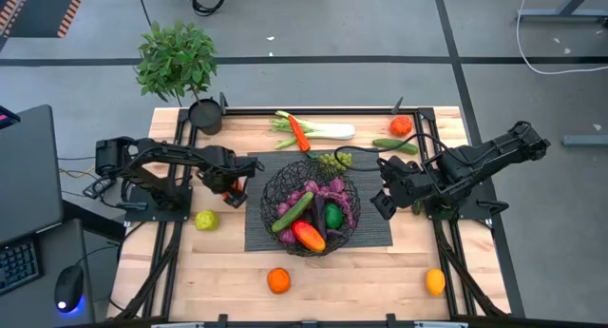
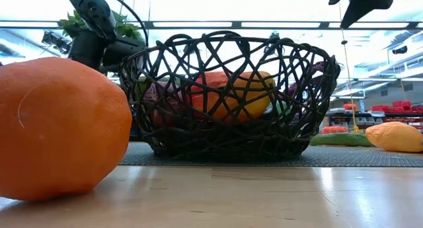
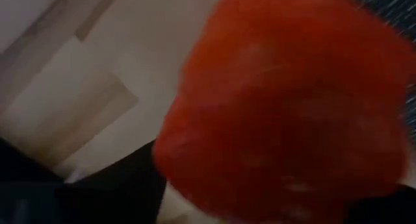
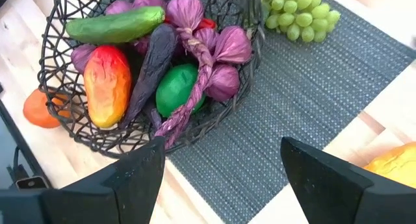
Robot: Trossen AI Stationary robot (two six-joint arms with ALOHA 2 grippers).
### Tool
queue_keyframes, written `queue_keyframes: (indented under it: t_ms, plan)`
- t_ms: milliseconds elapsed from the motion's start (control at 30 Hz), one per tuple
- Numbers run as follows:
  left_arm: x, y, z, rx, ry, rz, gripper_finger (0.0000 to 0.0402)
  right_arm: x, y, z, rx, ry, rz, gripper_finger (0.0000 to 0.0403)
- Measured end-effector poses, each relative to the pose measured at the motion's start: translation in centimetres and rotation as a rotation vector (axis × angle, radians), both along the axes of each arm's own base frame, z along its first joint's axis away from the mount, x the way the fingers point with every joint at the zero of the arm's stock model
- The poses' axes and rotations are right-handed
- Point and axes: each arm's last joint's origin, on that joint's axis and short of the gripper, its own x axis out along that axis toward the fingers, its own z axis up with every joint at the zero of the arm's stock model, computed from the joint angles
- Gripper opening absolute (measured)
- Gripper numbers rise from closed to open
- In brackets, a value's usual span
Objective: Build produce basket
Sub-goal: Put the left orange pumpkin into the black wire basket
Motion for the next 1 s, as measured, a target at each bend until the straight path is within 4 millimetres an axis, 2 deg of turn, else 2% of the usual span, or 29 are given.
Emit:
queue_keyframes:
  t_ms: [200,367,533,633,800,900,1000]
  plan:
    - [0.6,0.1,0.3,0.003,-0.039,0.021,0.0199,0.0,-0.4,-0.1,-0.012,0.020,-0.010,0.0308]
    - [1.5,0.4,1.6,0.011,-0.073,0.023,0.0198,0.0,-0.9,-0.1,-0.020,0.033,-0.024,0.0308]
    - [3.0,0.8,3.7,0.036,-0.142,0.018,0.0229,0.1,-1.3,-0.1,-0.022,0.042,-0.017,0.0308]
    - [3.8,1.0,5.6,0.042,-0.159,0.018,0.0223,0.2,-1.4,-0.2,-0.012,0.052,-0.005,0.0308]
    - [5.2,1.2,10.0,0.058,-0.228,-0.005,0.0197,0.1,-1.5,-0.2,-0.004,0.074,0.012,0.0308]
    - [6.5,0.8,12.9,0.081,-0.335,-0.043,0.0201,0.0,-1.5,-0.3,-0.007,0.085,0.014,0.0308]
    - [7.7,-0.2,15.4,0.099,-0.463,-0.089,0.0223,-0.1,-1.5,-0.3,-0.007,0.085,0.014,0.0308]
